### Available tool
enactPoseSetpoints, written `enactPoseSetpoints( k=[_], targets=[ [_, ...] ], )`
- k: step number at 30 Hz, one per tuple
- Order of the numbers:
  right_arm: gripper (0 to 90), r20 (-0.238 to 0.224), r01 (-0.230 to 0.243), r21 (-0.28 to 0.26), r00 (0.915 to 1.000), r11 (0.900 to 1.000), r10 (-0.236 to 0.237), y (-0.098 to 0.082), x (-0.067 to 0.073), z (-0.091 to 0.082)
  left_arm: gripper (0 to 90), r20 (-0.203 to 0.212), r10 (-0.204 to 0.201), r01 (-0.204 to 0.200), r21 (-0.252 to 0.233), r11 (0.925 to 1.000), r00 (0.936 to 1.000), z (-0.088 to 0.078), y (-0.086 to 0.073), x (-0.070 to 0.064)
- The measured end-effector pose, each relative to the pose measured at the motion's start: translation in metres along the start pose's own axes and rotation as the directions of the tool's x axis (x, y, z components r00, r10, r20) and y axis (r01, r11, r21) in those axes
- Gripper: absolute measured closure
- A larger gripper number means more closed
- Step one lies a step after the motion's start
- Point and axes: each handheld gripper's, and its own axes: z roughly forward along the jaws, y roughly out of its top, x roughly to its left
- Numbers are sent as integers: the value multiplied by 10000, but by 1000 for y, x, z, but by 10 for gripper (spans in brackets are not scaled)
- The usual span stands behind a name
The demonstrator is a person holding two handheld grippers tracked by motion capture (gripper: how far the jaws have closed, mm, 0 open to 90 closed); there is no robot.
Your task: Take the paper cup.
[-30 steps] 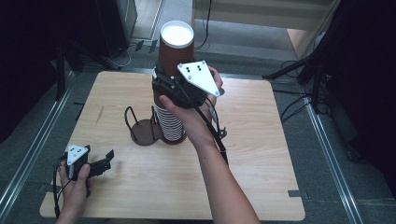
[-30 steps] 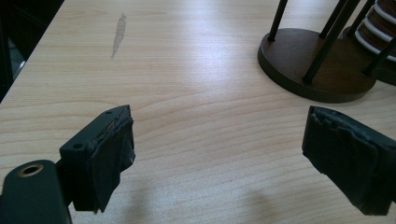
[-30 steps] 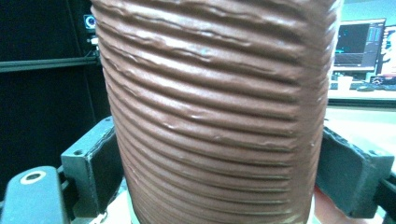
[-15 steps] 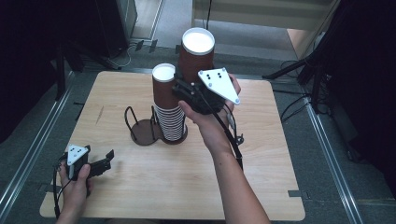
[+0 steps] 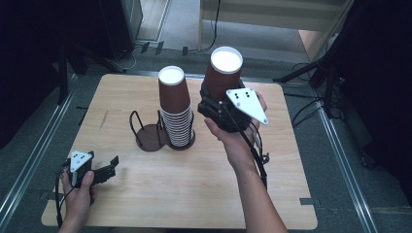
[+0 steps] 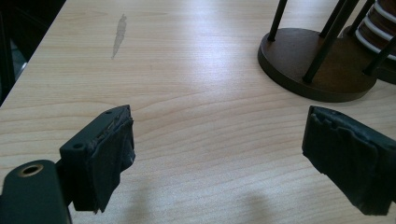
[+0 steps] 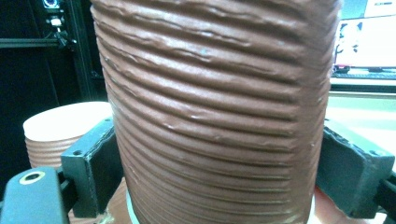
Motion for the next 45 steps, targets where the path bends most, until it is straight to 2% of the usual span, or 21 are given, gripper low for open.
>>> enactPoseSetpoints(
  k=[15, 19, 22, 33, 35, 39, 41, 42, 44, 45],
  targets=[
    [114, 202, -72, 135, 9998, 9999, 69, -23, -22, -20, 96, -5, -47, 47, -27, 10000, 10000, -1, -1, 0],
    [112, 340, -177, 362, 9993, 9992, 165, -33, -29, -25, 96, 0, -62, 62, -42, 10000, 10000, -1, -1, 0],
    [110, 436, -94, 544, 9990, 9985, 70, -39, -35, -28, 96, -9, -13, 13, -31, 10000, 10000, -2, -1, -1],
    [109, 711, -240, 875, 9973, 9959, 178, -59, -53, -43, 96, 29, 15, -15, -39, 10000, 10000, -2, -1, -2],
    [108, 780, -373, 941, 9965, 9949, 300, -63, -56, -45, 96, 116, -41, 42, -79, 10000, 9999, -2, -2, -1],
    [105, 939, -245, 1153, 9955, 9930, 137, -72, -61, -49, 96, 79, -65, 66, -140, 9999, 9999, -4, -2, 0],
    [105, 945, -244, 1248, 9954, 9919, 126, -77, -63, -52, 90, -151, -167, 166, -86, 9998, 9997, -3, -1, 1],
    [105, 922, -284, 1315, 9956, 9909, 163, -79, -64, -54, 56, -228, -264, 262, -84, 9996, 9994, -3, -1, 1],
    [105, 939, -285, 1366, 9955, 9902, 157, -83, -66, -57, 10, 200, -514, 516, -144, 9986, 9985, -4, -1, 5],
    [105, 961, -254, 1374, 9953, 9902, 122, -84, -67, -58, 10, 240, -597, 601, -175, 9980, 9979, -4, 0, 6]
  ],
)
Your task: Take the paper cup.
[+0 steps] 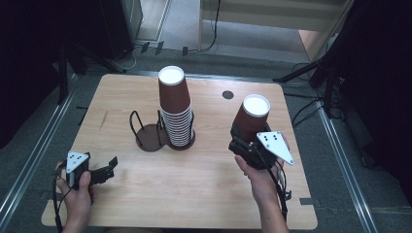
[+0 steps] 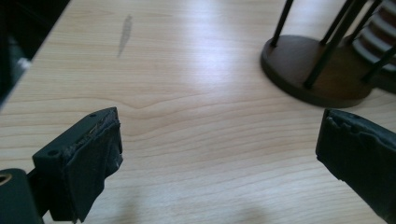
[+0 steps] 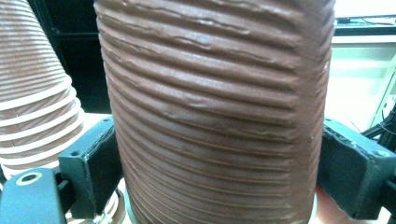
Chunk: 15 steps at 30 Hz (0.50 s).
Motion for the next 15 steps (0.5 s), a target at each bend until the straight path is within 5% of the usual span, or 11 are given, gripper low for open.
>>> enactPoseSetpoints(
  k=[3, 7, 10, 15],
  targets=[
    [105, 63, 77, 31, 10000, 10000, -77, -4, -2, -2, 10, 77, -4, 4, -54, 10000, 10000, -1, 1, 1],
    [106, 35, -57, 47, 10000, 10000, 57, -9, -5, -5, 11, 1154, -356, 322, 316, 9990, 9927, 0, 7, 2],
    [106, 37, 41, 135, 10000, 9999, -41, -15, -4, -5, 10, 1168, 36, -46, 83, 10000, 9931, -4, 15, -8],
    [106, -83, 92, 278, 9999, 9996, -89, -22, -3, -4, 11, 1935, 634, -512, -675, 9964, 9790, -12, 32, -27]
  ],
)
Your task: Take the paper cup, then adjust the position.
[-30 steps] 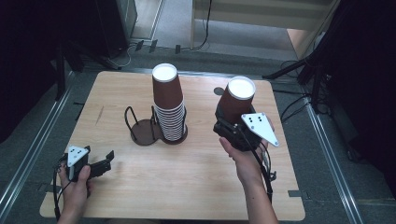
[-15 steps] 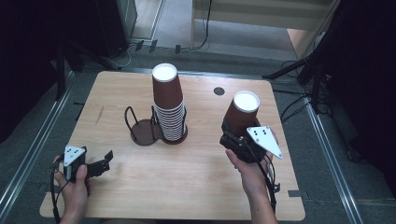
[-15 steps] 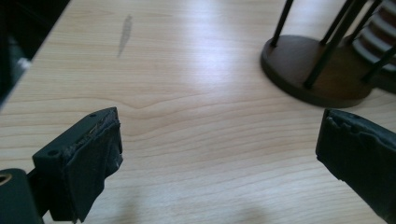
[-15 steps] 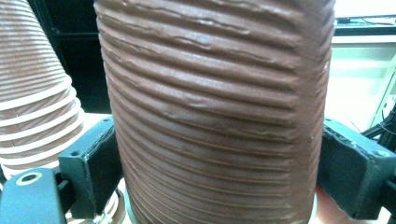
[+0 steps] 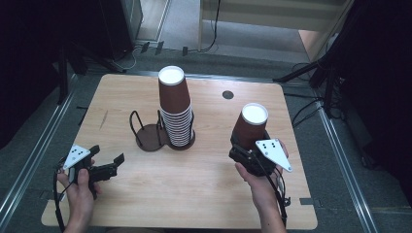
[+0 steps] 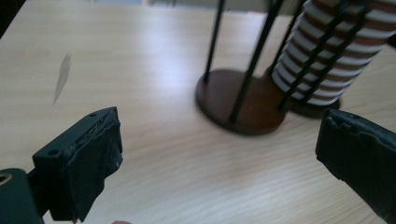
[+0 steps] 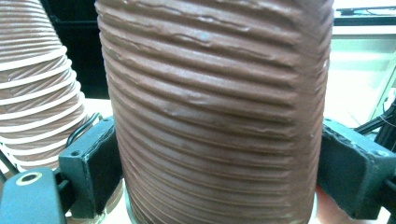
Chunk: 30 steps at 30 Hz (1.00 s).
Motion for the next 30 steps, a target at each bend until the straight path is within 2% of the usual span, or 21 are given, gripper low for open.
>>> enactPoseSetpoints(
  k=[5, 7, 11, 13, 14, 16, 17, 18, 21, 22, 25, 27, 28, 30],
  targets=[
    [107, -110, 181, 11, 9998, 9998, -181, -7, 2, -3, 11, 662, 618, -601, -266, 9978, 9959, 2, 20, -27],
    [109, -160, 115, 2, 9998, 9999, -115, -10, 1, -5, 13, 1052, 780, -744, -374, 9965, 9914, 4, 28, -38],
    [109, -192, 259, 128, 9995, 9996, -256, -14, 3, -6, 13, 1540, 1187, -1089, -707, 9915, 9809, 7, 41, -58],
    [110, -174, 324, 158, 9993, 9993, -322, -16, 5, -7, 13, 2017, 1298, -1149, -841, 9898, 9708, 8, 46, -65],
    [110, -163, 397, 154, 9991, 9991, -394, -17, 5, -7, 13, 2354, 1359, -1186, -863, 9892, 9624, 8, 47, -68],
    [111, -62, 512, 148, 9987, 9986, -511, -19, 6, -8, 13, 2729, 1714, -1521, -906, 9842, 9467, 8, 47, -74],
    [112, -15, 564, 112, 9984, 9983, -564, -19, 6, -8, 13, 2841, 1854, -1663, -902, 9820, 9407, 8, 47, -77],
    [112, -25, 561, 103, 9984, 9984, -560, -20, 5, -8, 13, 2920, 1882, -1706, -850, 9817, 9377, 9, 46, -79],
    [113, -28, 567, 166, 9984, 9983, -567, -23, 4, -9, 13, 2837, 1803, -1698, -612, 9836, 9418, 13, 47, -87],
    [113, -8, 594, 182, 9982, 9981, -594, -23, 4, -8, 13, 2882, 1867, -1770, -594, 9824, 9392, 14, 47, -89],
    [114, -2, 735, 104, 9973, 9972, -735, -28, 6, -7, 12, 3096, 2186, -2101, -611, 9758, 9254, 17, 48, -96],
    [114, 141, 1154, 27, 9932, 9933, -1154, -33, 8, -6, 13, 3013, 2277, -2250, -442, 9734, 9259, 19, 48, -99],
    [114, 162, 1353, 19, 9907, 9908, -1353, -36, 9, -6, 13, 3121, 2184, -2168, -403, 9754, 9246, 19, 48, -99],
    [114, 91, 1591, -39, 9872, 9873, -1590, -41, 11, -5, 13, 3463, 1953, -1930, -416, 9803, 9176, 19, 48, -99]
  ],
)
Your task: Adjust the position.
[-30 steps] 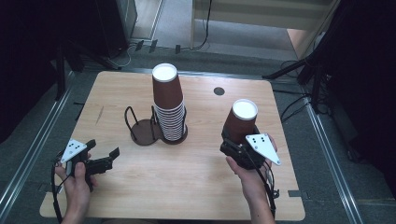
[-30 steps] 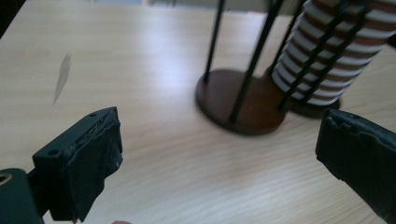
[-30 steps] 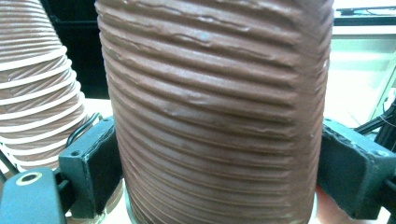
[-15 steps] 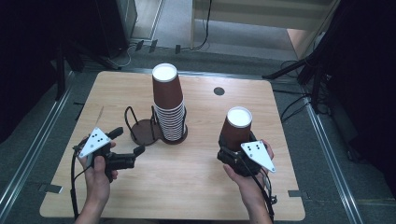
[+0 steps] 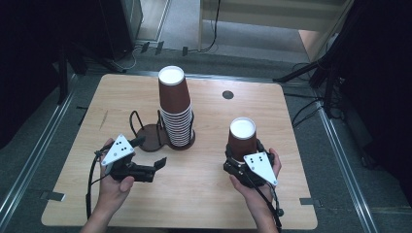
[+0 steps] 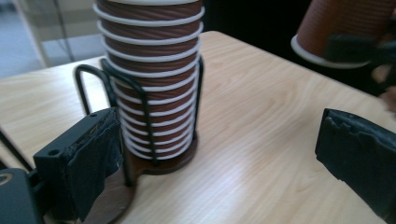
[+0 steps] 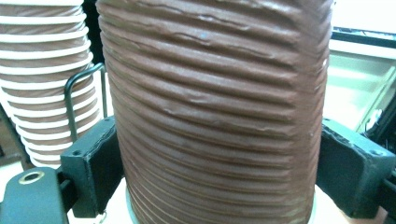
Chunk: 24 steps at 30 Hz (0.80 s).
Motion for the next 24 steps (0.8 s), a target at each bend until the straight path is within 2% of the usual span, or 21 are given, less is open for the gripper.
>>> enactPoseSetpoints(
  k=[4, 7, 11, 16, 24],
  targets=[
    [116, -57, 404, 19, 9992, 9992, -404, -8, 7, 3, 13, 172, 176, -177, 109, 9998, 9997, 0, 0, -3],
    [121, -73, 867, -300, 9962, 9958, -870, -13, 15, 4, 13, 261, 297, -305, 307, 9991, 9992, 2, 0, -3],
    [121, -137, 1640, -231, 9863, 9862, -1643, -19, 28, 6, 13, 228, 534, -543, 416, 9977, 9983, 2, 1, -5],
    [121, -392, 2096, -152, 9769, 9777, -2101, -28, 45, 8, 13, 443, 745, -767, 511, 9957, 9962, 4, 2, -12],
    [121, -962, 2946, -329, 9502, 9550, -2964, -37, 68, 8, 13, 791, 946, -999, 666, 9928, 9924, 12, 1, -22]
  ],
)
